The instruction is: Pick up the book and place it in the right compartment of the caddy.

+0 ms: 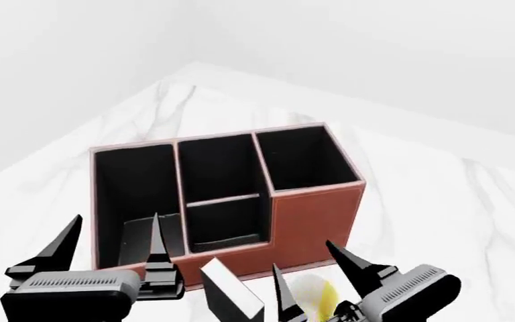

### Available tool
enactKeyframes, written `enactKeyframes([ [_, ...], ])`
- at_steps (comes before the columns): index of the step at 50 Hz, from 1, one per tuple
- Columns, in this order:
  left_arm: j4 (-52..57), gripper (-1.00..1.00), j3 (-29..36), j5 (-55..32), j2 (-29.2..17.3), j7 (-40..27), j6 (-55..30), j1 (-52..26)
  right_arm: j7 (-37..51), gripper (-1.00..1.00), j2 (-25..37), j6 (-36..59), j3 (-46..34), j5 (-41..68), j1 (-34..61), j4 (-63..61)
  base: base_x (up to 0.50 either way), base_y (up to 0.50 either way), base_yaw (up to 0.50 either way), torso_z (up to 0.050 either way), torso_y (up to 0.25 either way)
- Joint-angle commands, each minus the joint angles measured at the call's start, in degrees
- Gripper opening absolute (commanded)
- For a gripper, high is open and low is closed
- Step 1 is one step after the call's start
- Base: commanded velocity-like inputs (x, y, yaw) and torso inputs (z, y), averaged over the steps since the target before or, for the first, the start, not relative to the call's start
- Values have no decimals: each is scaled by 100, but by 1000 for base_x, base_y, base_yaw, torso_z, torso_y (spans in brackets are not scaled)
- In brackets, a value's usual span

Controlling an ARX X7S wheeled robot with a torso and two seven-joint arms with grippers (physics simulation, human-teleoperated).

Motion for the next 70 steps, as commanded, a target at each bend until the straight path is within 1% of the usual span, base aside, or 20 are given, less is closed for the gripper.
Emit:
enactKeyframes([
  [1, -10, 100, -7, -48, -28, -29, -1, -20, -98, 100, 57, 571, -426, 155, 244, -215, 0, 0, 0, 0, 0],
  [12, -38, 100, -22, -84, -51, -53, 40, -22, -66, 100, -196, 786, -917, -8, 435, -157, 0, 0, 0, 0, 0],
  [14, -38, 100, -20, -86, -55, -60, 42, -23, 0, 100, -218, 988, -942, 77, 526, -289, 0, 0, 0, 0, 0],
  [17, -88, 100, -8, -87, -53, -60, 63, -34, 22, 100, -249, 1053, -1017, 72, 557, -323, 0, 0, 0, 0, 0],
  [24, -58, 100, -4, -100, -72, -84, 72, -14, -63, 100, -286, 891, -1296, -188, 519, -126, 0, 0, 0, 0, 0],
  [25, -56, 100, 0, -96, -76, -88, 72, -13, -134, 100, -284, 682, -1375, -333, 459, 33, 0, 0, 0, 0, 0],
  [27, -76, 100, 10, -92, -78, -88, 87, -15, -122, 100, -281, 784, -1427, -351, 522, -16, 0, 0, 0, 0, 0],
  [28, -86, 100, 1, -102, -78, -91, 93, -13, -219, 100, -284, 522, -1531, -526, 463, 225, 0, 0, 0, 0, 0],
  [30, -73, 100, 5, -101, -86, -99, 89, -11, -195, 100, -293, 652, -1528, -479, 528, 190, 0, 0, 0, 0, 0],
  [31, -72, 100, 5, -107, -87, -100, 92, -10, -239, 100, -298, 505, -1565, -556, 491, 332, 0, 0, 0, 0, 0],
  [35, -92, 100, 18, -105, -93, -107, 107, -10, -223, 100, -312, 621, -1570, -533, 576, 366, 0, 0, 0, 0, 0],
  [70, -81, 100, 87, -149, -162, -205, 108, -23, -453, 100, -310, 144, -1636, -822, 915, 1233, 0, 0, 0, 0, 0],
])
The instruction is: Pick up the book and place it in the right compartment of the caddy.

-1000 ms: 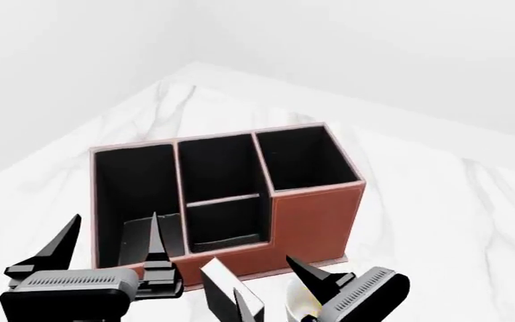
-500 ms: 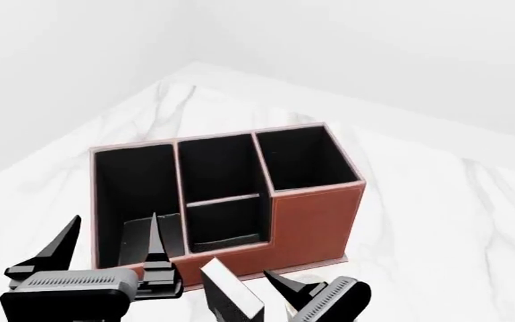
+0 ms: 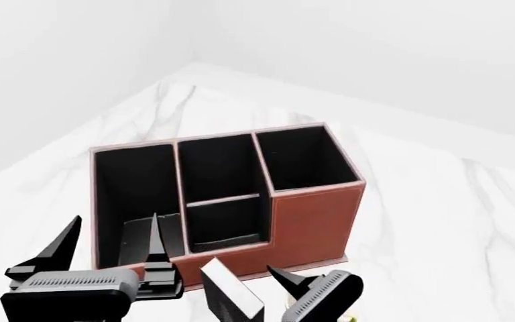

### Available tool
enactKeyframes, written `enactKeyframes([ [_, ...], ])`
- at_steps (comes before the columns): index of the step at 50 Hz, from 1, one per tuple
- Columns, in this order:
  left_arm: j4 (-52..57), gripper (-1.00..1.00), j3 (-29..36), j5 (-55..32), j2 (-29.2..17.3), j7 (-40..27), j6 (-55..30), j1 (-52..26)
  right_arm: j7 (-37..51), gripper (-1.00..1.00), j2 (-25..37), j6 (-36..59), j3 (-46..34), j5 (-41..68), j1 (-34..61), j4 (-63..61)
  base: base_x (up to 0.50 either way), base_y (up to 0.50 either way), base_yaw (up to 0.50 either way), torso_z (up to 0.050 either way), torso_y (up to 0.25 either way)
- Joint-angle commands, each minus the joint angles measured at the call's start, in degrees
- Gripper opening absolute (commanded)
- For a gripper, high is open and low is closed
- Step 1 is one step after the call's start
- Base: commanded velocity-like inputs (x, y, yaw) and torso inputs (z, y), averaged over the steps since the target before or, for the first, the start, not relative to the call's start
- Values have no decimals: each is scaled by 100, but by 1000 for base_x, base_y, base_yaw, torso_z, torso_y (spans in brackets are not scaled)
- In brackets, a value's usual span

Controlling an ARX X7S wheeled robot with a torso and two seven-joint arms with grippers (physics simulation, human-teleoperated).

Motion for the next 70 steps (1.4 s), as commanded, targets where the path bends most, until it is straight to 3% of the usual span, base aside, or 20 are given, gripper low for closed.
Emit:
enactKeyframes([
  [1, -1, 100, 21, -12, -22, -33, 1, -8, -90, 100, -5, -152, -45, -48, 66, 232, 0, 0, 0, 0, 0],
  [70, -44, 100, 110, -83, -150, -184, 89, -20, -233, 100, -168, -953, -273, -117, -172, 1243, 0, 0, 0, 0, 0],
])
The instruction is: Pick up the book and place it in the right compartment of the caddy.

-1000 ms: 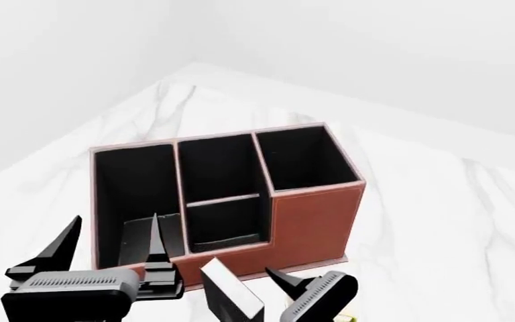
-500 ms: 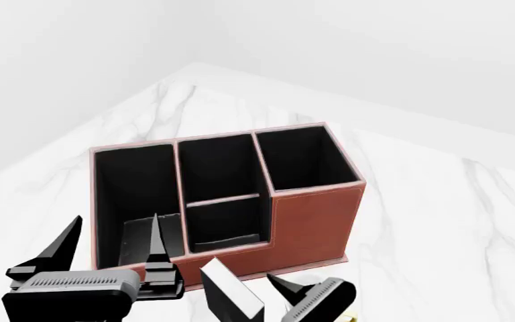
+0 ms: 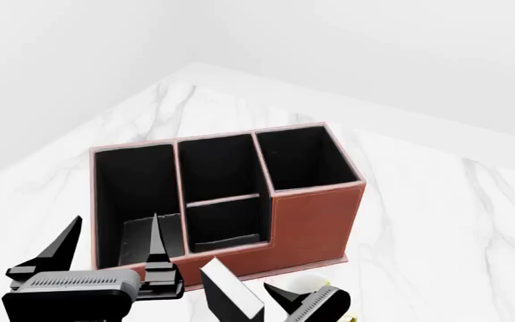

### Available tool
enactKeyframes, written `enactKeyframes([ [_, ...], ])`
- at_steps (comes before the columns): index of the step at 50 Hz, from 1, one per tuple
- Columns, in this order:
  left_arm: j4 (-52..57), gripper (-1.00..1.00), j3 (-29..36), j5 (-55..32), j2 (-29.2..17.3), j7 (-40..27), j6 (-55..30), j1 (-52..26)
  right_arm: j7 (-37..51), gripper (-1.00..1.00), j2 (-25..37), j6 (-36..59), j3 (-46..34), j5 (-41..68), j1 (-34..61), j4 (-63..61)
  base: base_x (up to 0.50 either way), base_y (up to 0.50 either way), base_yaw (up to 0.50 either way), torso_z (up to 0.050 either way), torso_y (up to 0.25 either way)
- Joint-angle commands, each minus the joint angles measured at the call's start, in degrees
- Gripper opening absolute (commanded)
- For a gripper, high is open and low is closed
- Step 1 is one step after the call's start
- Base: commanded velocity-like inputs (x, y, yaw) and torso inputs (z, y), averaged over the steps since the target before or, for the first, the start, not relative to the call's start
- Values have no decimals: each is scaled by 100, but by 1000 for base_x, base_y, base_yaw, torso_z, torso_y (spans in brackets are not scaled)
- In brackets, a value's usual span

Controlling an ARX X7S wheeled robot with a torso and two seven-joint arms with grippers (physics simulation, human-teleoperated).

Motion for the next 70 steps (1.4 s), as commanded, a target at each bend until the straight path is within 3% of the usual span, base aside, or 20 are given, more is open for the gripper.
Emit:
enactKeyframes([
  [1, 0, 100, 8, -14, -23, -25, 20, 6, -11, 100, -19, -55, -41, -9, -5, 107, 0, 0, 0, 0, 0],
  [18, 5, 100, 43, -20, -53, -65, 27, 0, -28, 100, -32, -126, -64, 16, 4, 238, 0, 0, 0, 0, 0],
  [19, 5, 100, 44, -23, -53, -67, 27, -1, -23, -100, -34, -133, -61, 15, 4, 242, 0, 0, 0, 0, 0],
  [43, -4, 100, 79, -43, -92, -120, 36, -16, 47, -100, 67, -112, -72, 23, -17, -11, 0, 0, 0, 0, 0],
  [70, 20, 100, 62, -103, -148, -184, 39, -27, 558, -100, 479, 1313, 380, 457, 689, -1846, 0, 0, 0, 0, 1],
])
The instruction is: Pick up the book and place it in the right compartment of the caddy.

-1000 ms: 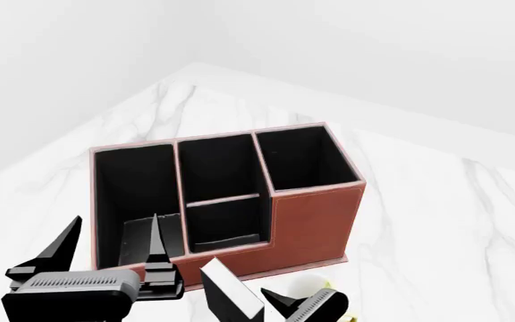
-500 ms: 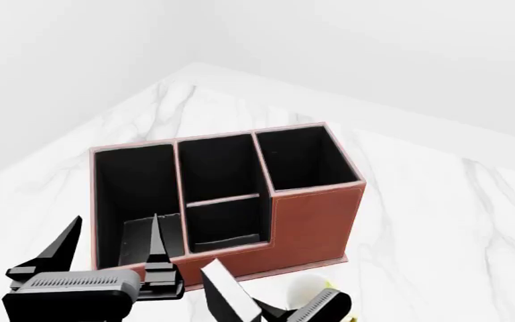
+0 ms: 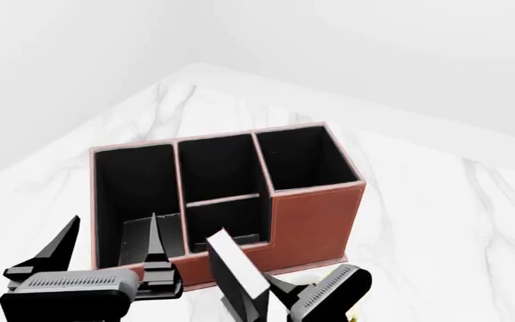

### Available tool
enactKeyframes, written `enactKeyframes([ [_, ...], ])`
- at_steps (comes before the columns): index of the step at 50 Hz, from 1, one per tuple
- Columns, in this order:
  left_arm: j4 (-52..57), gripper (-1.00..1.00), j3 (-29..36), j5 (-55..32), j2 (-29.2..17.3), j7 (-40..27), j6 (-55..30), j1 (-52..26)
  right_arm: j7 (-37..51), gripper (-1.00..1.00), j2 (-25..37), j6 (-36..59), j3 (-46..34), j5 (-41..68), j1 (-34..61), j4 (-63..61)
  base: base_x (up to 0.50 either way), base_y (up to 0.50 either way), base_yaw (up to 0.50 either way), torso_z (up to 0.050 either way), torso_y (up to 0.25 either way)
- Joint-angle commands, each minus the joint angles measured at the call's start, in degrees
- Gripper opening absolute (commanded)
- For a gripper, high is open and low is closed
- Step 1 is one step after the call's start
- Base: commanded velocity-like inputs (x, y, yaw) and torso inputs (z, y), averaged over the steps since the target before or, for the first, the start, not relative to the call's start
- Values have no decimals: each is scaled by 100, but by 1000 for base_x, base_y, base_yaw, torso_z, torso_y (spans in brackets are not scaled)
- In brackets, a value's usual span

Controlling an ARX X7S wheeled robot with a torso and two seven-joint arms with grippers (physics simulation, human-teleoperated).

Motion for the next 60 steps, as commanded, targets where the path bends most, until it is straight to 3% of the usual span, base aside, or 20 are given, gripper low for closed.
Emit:
enactKeyframes([
  [1, 0, 100, 5, -20, -21, -24, -2, -12, 133, -100, 85, 566, 172, 82, 361, -769, 0, 0, 0, 0, 0],
  [30, -41, 100, 88, -11, -47, -71, 22, -32, 828, -100, 80, 2577, 1076, 1428, 1738, -2077, 0, 0, 0, 0, 1],
  [60, -63, 100, 139, -24, -82, -123, 25, -60, 1815, -100, -163, 3871, 2285, 3537, 3545, -2262, 0, 0, 0, 0, 1],
])
